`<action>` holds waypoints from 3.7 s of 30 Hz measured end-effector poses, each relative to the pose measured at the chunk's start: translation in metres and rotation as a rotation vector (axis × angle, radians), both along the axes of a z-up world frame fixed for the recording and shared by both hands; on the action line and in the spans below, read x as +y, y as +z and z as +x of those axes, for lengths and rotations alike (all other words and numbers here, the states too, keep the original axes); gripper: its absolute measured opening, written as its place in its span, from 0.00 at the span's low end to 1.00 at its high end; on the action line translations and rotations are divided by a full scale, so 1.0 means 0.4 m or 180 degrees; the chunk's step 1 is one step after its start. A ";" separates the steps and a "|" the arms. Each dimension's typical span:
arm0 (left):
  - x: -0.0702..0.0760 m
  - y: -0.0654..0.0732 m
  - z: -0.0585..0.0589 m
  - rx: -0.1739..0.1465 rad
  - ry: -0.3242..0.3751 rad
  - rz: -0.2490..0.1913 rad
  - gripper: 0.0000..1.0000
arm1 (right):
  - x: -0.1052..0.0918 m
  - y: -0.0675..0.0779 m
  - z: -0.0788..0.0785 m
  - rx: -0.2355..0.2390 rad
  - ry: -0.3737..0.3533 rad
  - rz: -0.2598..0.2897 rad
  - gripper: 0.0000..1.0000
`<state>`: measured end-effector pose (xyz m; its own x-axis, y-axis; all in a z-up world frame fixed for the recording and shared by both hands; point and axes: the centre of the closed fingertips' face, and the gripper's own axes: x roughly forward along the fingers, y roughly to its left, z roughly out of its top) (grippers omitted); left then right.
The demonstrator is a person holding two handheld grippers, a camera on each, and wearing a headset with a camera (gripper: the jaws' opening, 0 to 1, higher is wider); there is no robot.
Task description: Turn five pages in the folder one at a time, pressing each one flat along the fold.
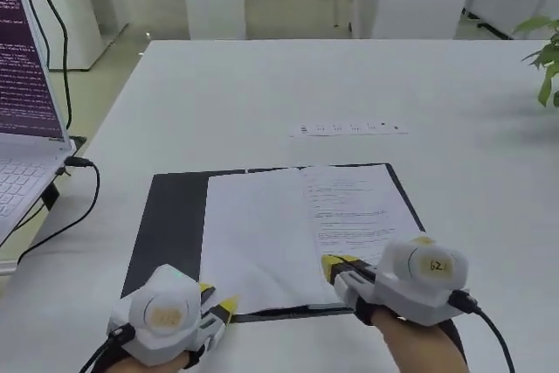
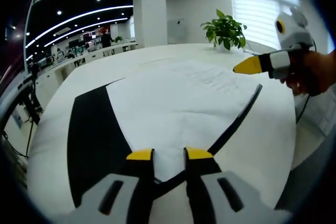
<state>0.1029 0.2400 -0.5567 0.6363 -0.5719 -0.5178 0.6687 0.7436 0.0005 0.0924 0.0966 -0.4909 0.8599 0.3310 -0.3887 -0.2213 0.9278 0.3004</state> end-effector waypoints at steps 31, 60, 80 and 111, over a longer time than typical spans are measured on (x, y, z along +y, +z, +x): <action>0.016 0.004 0.012 -0.0131 0.0291 -0.0351 0.12 | -0.008 -0.088 0.227 0.0126 0.0051 0.0037 0.00; 0.017 0.004 0.015 -0.0199 0.0308 -0.0332 0.12 | -0.016 -0.114 0.395 0.0100 -0.0107 0.0051 0.00; 0.016 0.004 0.015 -0.0205 0.0330 -0.0348 0.12 | -0.021 -0.104 0.533 0.0065 -0.0132 -0.0091 0.00; 0.016 0.003 0.016 -0.0216 0.0342 -0.0354 0.12 | -0.072 -0.155 0.608 0.0144 -0.0097 -0.0024 0.00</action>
<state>0.1092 0.2463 -0.5555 0.7283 -0.5499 -0.4088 0.5865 0.8088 -0.0432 0.3357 0.0679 -0.5529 0.8510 0.3019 -0.4297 -0.1794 0.9362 0.3023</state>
